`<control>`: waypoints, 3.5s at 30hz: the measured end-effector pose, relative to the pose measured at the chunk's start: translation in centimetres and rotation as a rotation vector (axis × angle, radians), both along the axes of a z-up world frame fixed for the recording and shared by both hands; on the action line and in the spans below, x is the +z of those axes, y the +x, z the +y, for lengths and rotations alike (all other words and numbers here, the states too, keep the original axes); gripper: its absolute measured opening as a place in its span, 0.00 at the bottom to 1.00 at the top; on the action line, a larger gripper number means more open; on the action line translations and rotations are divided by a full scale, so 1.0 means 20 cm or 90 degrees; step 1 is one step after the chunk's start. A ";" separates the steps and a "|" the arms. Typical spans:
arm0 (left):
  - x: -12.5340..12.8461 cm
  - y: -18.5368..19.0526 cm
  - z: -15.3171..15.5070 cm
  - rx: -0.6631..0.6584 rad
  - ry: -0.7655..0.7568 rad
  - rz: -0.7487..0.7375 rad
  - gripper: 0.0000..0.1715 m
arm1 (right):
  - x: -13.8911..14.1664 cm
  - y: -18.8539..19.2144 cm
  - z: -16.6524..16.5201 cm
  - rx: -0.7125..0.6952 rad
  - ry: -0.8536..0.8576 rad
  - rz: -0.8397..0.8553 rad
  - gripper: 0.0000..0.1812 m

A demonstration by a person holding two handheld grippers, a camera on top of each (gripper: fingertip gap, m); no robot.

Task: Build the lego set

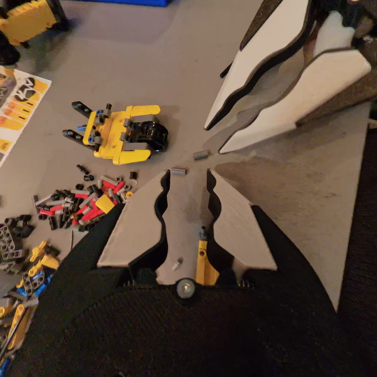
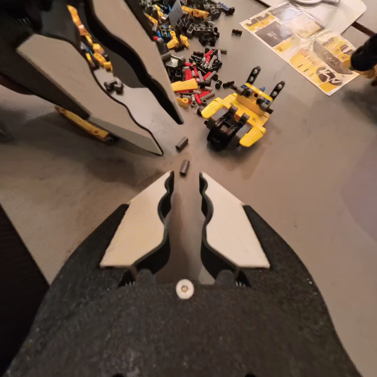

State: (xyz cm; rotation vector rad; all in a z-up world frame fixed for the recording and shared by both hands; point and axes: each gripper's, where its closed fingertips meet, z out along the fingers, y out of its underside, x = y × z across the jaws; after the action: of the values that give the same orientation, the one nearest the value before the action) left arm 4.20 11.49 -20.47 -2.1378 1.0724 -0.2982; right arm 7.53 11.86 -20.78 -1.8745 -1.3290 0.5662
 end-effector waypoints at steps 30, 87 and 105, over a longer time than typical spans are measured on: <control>-0.09 0.33 -0.25 -0.175 -0.017 0.045 0.08 | -0.08 0.30 -0.24 -0.062 -0.100 -0.058 0.03; 0.07 -1.06 0.14 0.364 0.011 -0.065 0.00 | 0.40 0.40 0.21 -0.064 0.136 0.316 0.15; -0.09 -0.86 0.26 0.298 -0.057 -0.053 0.04 | 0.40 0.38 0.23 -0.056 0.154 0.309 0.16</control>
State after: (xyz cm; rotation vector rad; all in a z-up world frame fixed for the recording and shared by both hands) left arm -13.05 16.66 -22.25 -2.3572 0.4944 -0.2112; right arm 15.03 16.40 -12.74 -1.4704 -0.9428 0.7245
